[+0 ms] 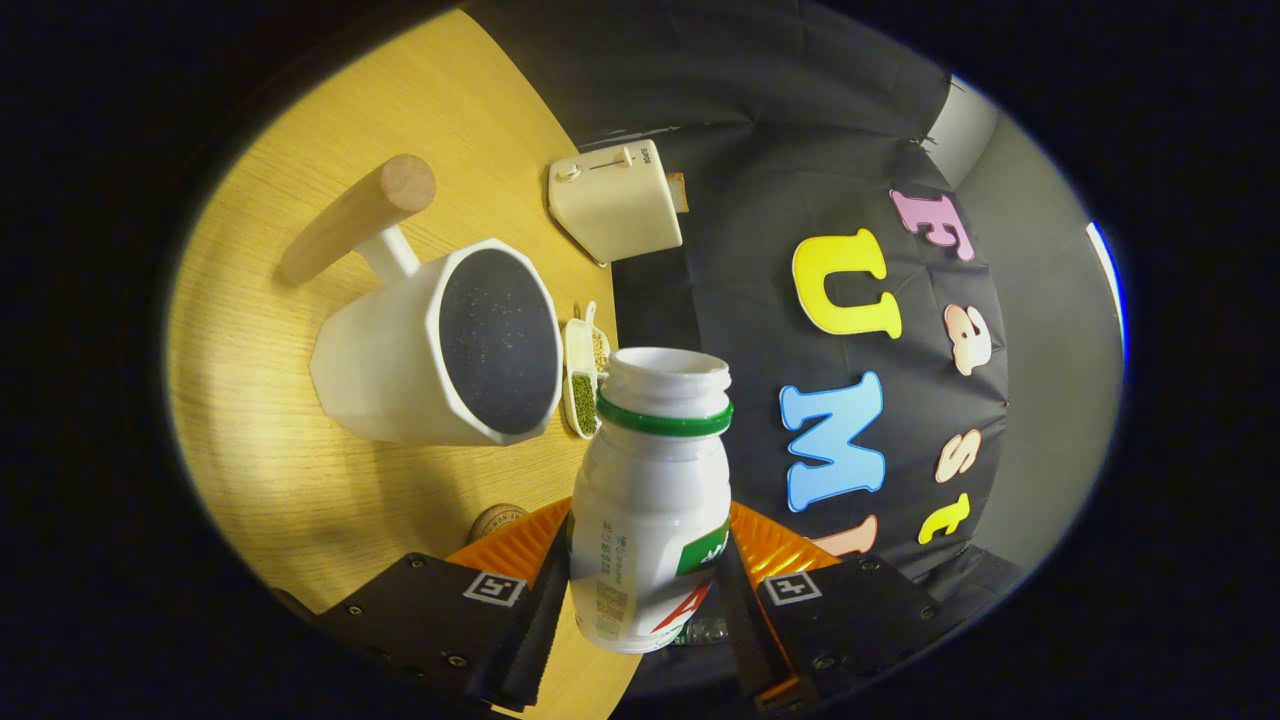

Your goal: Take the bottle from table, then pour the juice into the cup, finally place the bottle on the coaster

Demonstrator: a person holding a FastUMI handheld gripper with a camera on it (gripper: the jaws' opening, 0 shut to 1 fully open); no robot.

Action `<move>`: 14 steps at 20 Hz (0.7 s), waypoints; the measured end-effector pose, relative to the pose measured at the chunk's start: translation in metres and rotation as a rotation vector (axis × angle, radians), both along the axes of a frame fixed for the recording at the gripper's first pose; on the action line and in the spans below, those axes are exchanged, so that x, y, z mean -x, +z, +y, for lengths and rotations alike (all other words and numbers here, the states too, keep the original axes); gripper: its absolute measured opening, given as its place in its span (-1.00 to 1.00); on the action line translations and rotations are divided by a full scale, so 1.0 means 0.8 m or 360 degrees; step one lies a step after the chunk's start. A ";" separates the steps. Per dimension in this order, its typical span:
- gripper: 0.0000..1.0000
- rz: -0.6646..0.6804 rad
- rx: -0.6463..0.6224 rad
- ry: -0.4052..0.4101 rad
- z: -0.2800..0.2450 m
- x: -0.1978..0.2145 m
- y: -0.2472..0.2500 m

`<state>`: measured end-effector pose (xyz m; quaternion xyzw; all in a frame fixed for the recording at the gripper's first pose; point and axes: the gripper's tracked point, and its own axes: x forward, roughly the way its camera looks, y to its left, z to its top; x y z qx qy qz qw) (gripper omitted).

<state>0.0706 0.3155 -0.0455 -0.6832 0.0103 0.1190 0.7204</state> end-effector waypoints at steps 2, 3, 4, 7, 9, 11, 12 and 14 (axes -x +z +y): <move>0.43 -0.0017 0.0049 -0.0006 0.000 0.000 0.004; 0.43 -0.0027 0.0071 -0.0006 -0.001 -0.002 0.007; 0.43 -0.0039 0.0099 -0.0007 -0.002 0.000 0.008; 0.43 -0.0080 0.0189 -0.0004 -0.004 -0.003 0.013; 0.43 -0.0101 0.0239 0.0004 -0.002 -0.003 0.016; 0.43 -0.0114 0.0282 0.0009 -0.002 -0.004 0.018; 0.43 -0.0118 0.0301 0.0011 -0.002 -0.005 0.019; 0.43 -0.0136 0.0348 0.0014 -0.003 -0.004 0.022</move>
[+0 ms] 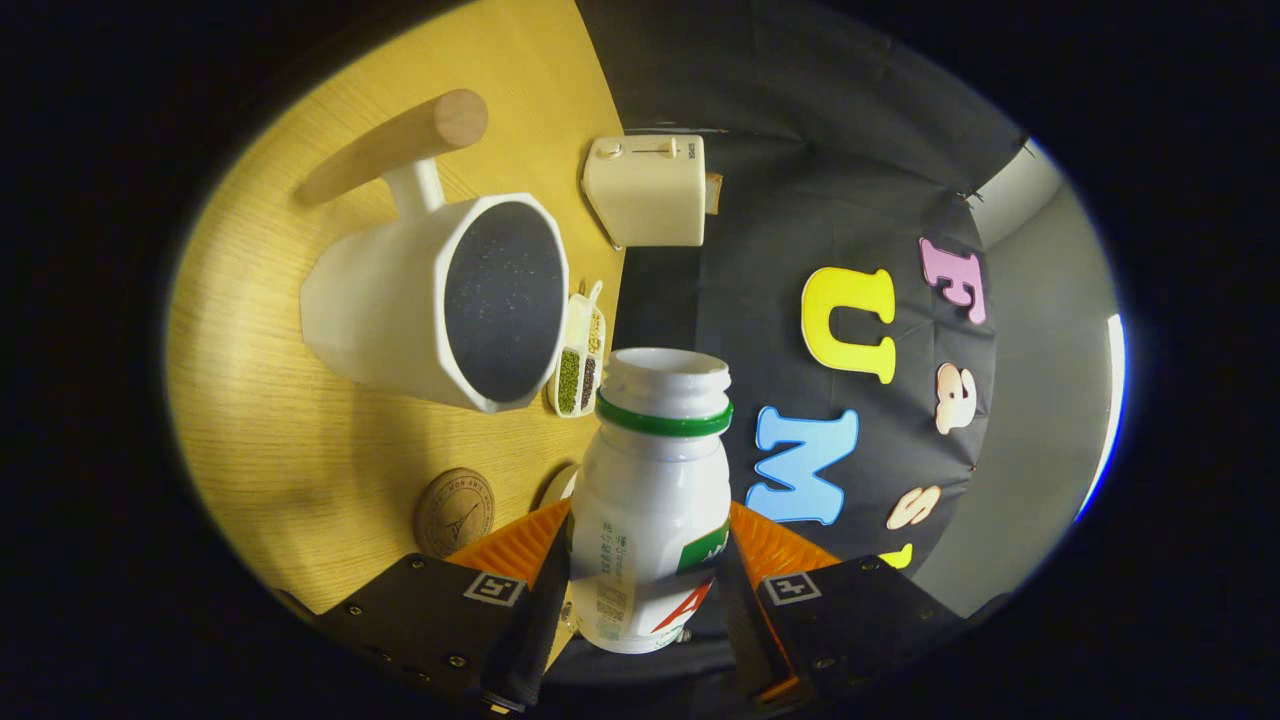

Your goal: Take the bottle from table, then pour the juice into the cup, finally place the bottle on the coaster

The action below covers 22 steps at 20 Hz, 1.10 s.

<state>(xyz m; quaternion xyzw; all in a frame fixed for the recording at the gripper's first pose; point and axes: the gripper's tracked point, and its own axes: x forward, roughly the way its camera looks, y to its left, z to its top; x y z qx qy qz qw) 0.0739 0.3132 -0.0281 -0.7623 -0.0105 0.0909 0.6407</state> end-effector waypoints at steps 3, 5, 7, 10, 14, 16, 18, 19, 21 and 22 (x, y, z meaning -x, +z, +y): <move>0.43 -0.0027 0.0076 0.0009 -0.001 -0.001 0.004; 0.43 -0.0033 0.0103 0.0013 0.000 -0.001 0.005; 0.43 -0.0035 0.0124 0.0014 0.000 -0.002 0.007; 0.43 -0.0054 0.0175 0.0019 0.000 -0.002 0.012; 0.43 -0.0077 0.0241 0.0028 0.002 -0.003 0.016; 0.43 -0.0085 0.0266 0.0028 0.001 -0.005 0.018; 0.43 -0.0093 0.0280 0.0028 0.001 -0.005 0.021; 0.43 -0.0091 0.0285 0.0030 0.002 -0.006 0.021; 0.43 -0.0096 0.0299 0.0030 0.001 -0.005 0.024; 0.42 -0.0098 0.0306 0.0029 0.002 -0.006 0.024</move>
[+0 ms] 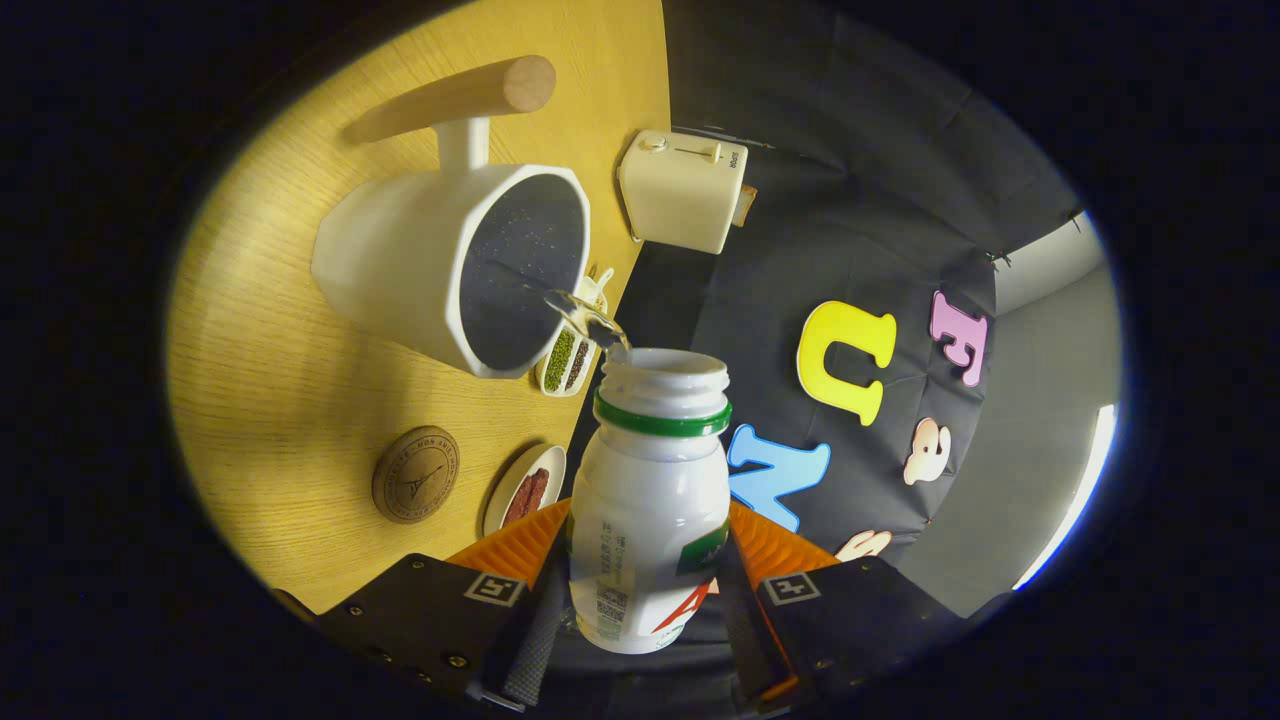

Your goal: Take the bottle from table, then pour the juice into the cup, finally place the bottle on the coaster

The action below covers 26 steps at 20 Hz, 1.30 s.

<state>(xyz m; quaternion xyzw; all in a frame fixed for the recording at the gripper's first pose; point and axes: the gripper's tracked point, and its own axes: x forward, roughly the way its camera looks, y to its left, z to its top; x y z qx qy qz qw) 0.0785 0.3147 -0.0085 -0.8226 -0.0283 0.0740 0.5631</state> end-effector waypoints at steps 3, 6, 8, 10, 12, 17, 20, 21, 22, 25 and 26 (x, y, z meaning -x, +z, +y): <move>0.43 -0.0007 0.0022 -0.0002 0.000 0.000 0.003; 0.42 -0.0018 0.0045 -0.0002 0.000 -0.001 0.008; 0.42 -0.0024 0.0058 -0.0004 -0.001 0.000 0.009; 0.42 -0.0030 0.0073 -0.0004 0.000 -0.001 0.013; 0.43 -0.0039 0.0093 -0.0007 -0.002 -0.001 0.014; 0.42 -0.0041 0.0136 -0.0006 0.000 -0.002 0.019; 0.43 -0.0046 0.0172 -0.0012 -0.002 0.003 0.021; 0.43 -0.0052 0.0187 -0.0014 -0.002 0.001 0.022; 0.42 -0.0058 0.0202 -0.0013 -0.001 0.000 0.024; 0.42 -0.0065 0.0237 -0.0014 0.002 0.001 0.027; 0.42 -0.0069 0.0251 -0.0014 0.003 0.001 0.027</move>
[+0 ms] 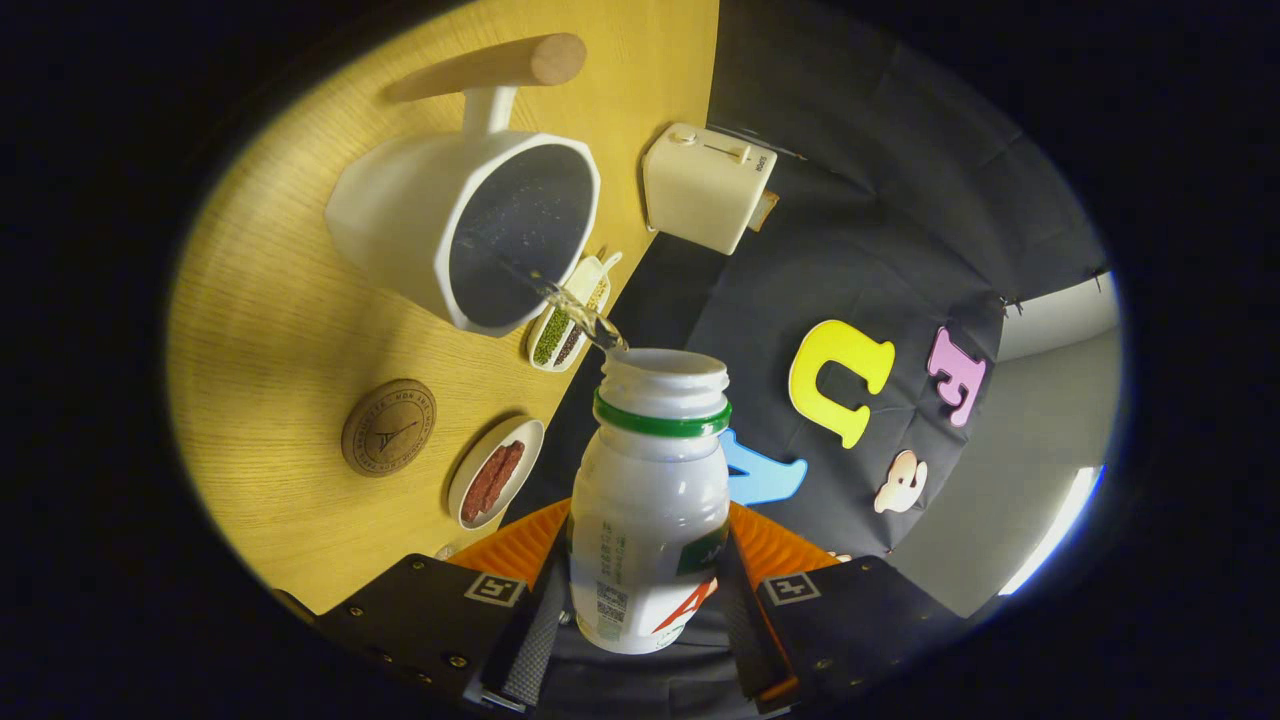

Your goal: Take the bottle from table, then pour the juice into the cup, finally place the bottle on the coaster

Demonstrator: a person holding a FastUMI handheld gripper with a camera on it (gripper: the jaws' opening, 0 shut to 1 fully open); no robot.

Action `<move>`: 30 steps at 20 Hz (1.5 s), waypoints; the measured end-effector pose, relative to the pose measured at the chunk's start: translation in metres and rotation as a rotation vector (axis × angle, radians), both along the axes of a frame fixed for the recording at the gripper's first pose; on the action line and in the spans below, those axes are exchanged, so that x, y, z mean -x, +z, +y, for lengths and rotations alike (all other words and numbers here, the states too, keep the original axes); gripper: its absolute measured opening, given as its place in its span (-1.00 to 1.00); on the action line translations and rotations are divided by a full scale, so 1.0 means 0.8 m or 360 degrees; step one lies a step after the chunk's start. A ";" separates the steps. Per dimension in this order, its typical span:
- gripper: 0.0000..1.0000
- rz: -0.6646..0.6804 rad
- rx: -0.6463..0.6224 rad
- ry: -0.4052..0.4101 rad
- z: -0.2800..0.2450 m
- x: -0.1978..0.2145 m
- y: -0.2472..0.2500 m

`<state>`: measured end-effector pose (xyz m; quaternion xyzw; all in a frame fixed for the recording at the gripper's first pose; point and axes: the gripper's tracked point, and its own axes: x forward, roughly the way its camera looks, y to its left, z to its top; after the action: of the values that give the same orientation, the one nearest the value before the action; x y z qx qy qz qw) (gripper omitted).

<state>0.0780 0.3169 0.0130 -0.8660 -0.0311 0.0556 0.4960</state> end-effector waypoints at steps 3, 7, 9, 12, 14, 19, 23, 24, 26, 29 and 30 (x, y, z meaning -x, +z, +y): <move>0.42 -0.0012 0.0048 0.0004 0.003 -0.001 0.001; 0.43 -0.0010 0.0092 0.0008 0.009 -0.002 -0.002; 0.42 -0.0010 0.0120 0.0011 0.012 -0.001 -0.005; 0.42 -0.0009 0.0148 0.0021 0.015 0.000 -0.010; 0.42 -0.0006 0.0157 0.0024 0.016 0.001 -0.014; 0.42 0.0011 0.0170 0.0015 0.016 0.000 -0.022; 0.43 0.0017 0.0169 0.0008 0.018 0.001 -0.022; 0.42 0.0018 0.0166 0.0008 0.018 0.002 -0.022; 0.42 0.0022 0.0163 0.0011 0.019 0.003 -0.024; 0.42 0.0030 0.0149 0.0009 0.020 0.004 -0.025; 0.42 0.0031 0.0144 0.0010 0.021 0.003 -0.026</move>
<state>0.0753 0.3336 -0.0076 -0.8869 -0.0264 0.0669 0.4564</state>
